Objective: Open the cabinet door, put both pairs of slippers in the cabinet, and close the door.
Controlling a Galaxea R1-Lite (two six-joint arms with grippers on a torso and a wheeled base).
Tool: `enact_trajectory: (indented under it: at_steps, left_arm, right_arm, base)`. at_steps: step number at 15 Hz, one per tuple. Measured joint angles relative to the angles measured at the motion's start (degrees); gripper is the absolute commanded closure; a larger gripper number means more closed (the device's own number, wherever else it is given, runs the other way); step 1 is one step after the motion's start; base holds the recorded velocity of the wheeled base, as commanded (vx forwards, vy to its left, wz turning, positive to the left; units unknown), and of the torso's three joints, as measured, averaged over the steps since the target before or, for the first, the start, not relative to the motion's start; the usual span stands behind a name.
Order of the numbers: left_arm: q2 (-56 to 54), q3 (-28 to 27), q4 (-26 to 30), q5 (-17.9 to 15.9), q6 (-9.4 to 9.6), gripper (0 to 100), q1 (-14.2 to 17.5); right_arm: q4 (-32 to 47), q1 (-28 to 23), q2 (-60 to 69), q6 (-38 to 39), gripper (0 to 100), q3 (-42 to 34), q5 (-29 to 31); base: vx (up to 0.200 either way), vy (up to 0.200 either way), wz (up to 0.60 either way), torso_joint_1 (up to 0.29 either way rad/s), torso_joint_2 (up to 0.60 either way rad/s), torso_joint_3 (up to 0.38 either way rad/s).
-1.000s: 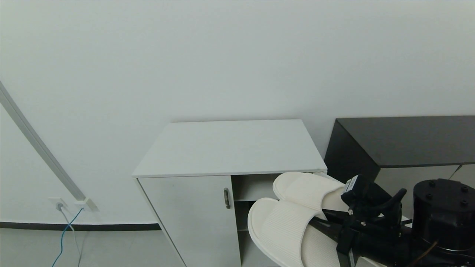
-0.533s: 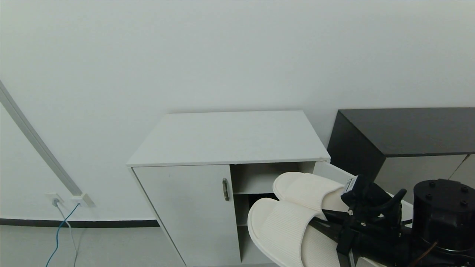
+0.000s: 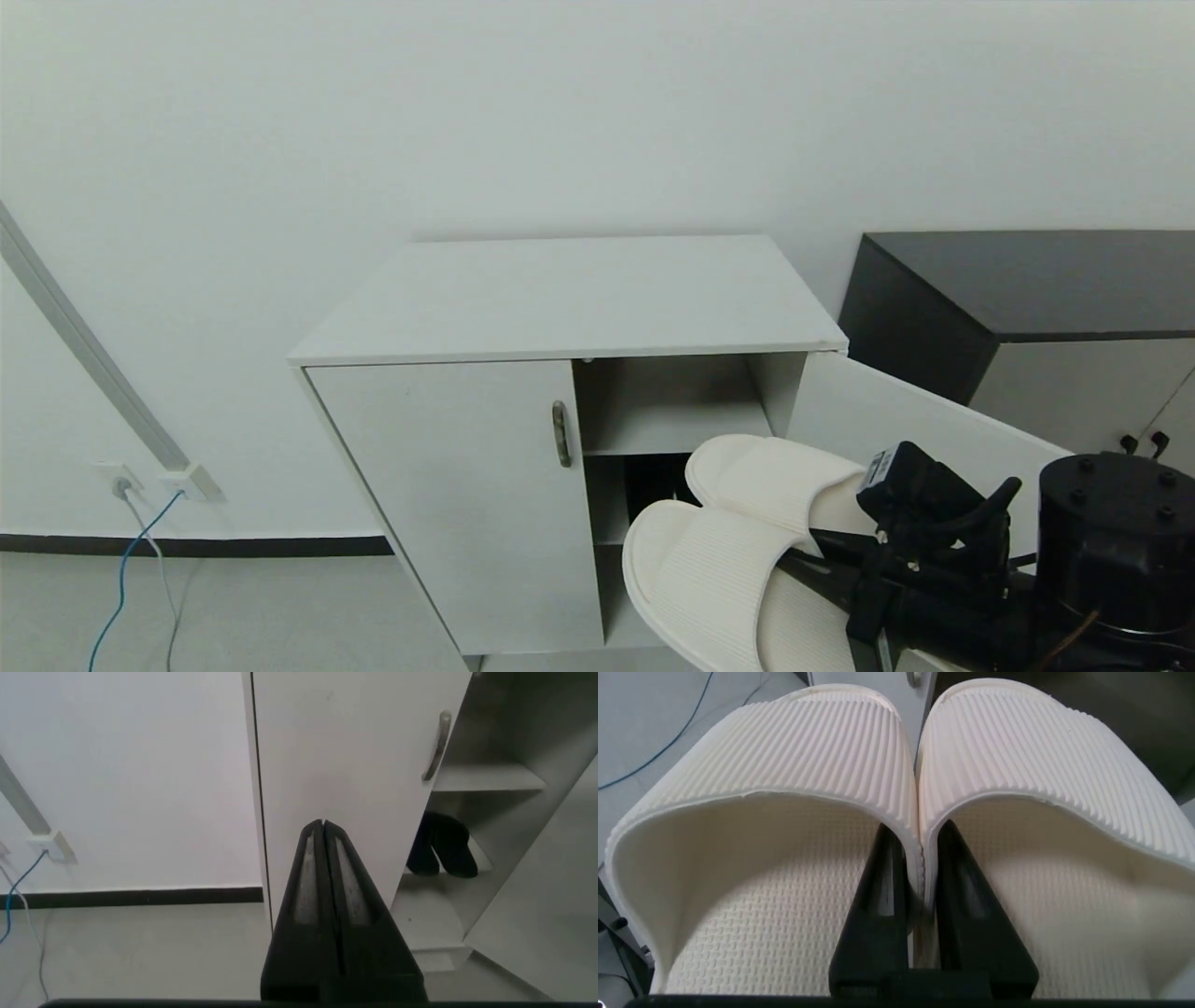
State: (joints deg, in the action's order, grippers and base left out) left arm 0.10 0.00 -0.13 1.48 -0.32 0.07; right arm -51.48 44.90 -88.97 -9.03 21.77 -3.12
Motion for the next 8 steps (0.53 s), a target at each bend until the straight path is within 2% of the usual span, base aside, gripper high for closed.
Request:
enact_trajectory:
  at_steps: [8]
  left_arm:
    - [0.00, 0.00, -0.02, -0.02, 0.07, 100, -0.02]
  right_arm:
    - [-0.06, 0.20, 0.00, 0.00, 100, -0.11, 0.12]
  base:
    - [0.000, 0.000, 0.00, -0.170, 0.50, 0.327]
